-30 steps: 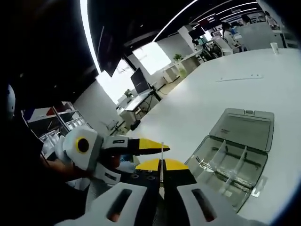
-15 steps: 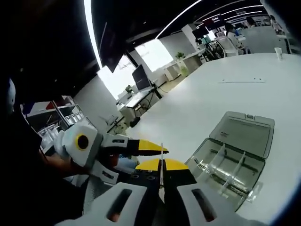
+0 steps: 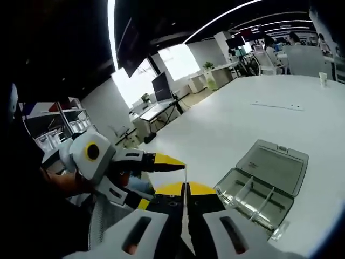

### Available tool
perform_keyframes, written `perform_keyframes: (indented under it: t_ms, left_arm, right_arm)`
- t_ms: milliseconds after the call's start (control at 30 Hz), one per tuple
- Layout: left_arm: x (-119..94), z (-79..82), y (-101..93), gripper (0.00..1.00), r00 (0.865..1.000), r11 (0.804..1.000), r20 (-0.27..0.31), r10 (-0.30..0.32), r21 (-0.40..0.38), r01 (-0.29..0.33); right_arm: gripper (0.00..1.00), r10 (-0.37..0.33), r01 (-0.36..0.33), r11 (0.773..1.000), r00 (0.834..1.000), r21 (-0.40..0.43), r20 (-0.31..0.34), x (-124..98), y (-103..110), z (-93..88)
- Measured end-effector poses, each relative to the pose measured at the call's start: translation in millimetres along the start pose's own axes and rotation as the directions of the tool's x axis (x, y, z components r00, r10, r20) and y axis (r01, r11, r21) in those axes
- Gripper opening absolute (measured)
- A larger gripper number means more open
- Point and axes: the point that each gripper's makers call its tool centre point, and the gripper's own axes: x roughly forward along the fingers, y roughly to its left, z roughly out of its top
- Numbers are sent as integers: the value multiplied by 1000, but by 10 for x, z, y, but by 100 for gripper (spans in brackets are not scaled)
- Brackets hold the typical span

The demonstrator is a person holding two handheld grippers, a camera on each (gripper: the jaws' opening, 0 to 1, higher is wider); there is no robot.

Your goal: Insert the divider into the dual guide fixture by aligning both edges with the guide slots and pushing it downward to the bottom, including one-sided entry, uneven engagement, binding, and posture correction.

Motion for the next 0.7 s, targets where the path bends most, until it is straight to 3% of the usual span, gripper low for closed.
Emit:
perform_keyframes:
  t_ms: [200,333,600,700]
  left_arm:
    - [-70,-16,178,44,998,998,14,63,-31,-63]
    - [-72,-117,229,44,997,995,-4,81,-65,-82]
    - [-34,-148,229,47,997,989,-1,75,-125,-74]
    - [-44,-199,241,49,995,989,-39,87,-116,-91]
  right_arm:
    - [0,-20,20,999,1000,-36,-11,40,-34,57]
    - [0,-49,49,996,999,-71,-8,63,-87,84]
    - [0,-74,69,990,997,-127,-31,43,-193,51]
    - [0,-85,78,981,996,-175,-33,37,-237,69]
